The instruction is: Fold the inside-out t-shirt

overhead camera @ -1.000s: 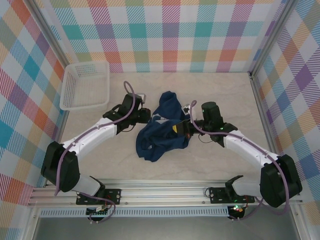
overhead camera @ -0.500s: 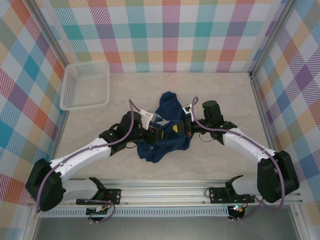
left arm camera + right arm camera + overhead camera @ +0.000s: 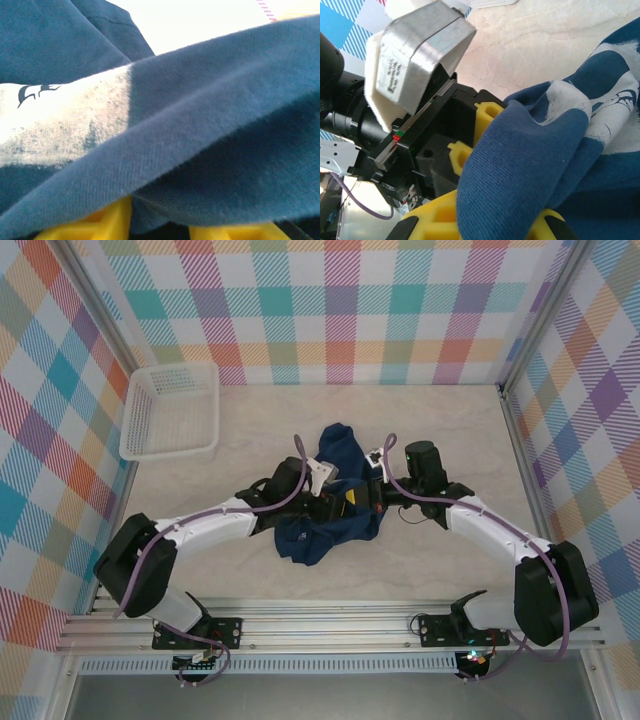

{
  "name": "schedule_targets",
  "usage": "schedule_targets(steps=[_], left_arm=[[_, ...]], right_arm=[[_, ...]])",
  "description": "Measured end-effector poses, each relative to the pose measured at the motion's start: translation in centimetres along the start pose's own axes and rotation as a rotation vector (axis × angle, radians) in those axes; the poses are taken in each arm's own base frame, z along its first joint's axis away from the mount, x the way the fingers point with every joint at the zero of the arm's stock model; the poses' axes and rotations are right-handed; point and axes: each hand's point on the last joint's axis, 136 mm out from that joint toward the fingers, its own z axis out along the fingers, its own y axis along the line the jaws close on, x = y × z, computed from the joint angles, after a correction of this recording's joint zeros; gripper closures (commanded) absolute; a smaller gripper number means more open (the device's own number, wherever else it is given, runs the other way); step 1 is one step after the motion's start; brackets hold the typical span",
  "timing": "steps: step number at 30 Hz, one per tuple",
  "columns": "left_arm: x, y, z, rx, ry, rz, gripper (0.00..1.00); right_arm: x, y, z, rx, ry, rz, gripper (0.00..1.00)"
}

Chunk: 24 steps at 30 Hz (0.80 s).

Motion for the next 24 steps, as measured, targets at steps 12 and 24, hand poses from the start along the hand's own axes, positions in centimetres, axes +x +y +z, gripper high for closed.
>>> schedule_targets(steps=[12,24], left_arm=[[-4.5,-3.6,-6.2,0.102,-0.148,0.0,1.0],[-8.4,-6.0,-12.9,0.143,-0.271,-0.06,1.0]], right_arm=[[-1.2,-2.9,-2.7,0.333,-0.053,-0.124,0.85],[-2.8,-0.1,-4.2,0.42,-0.127,-0.296,0.54]])
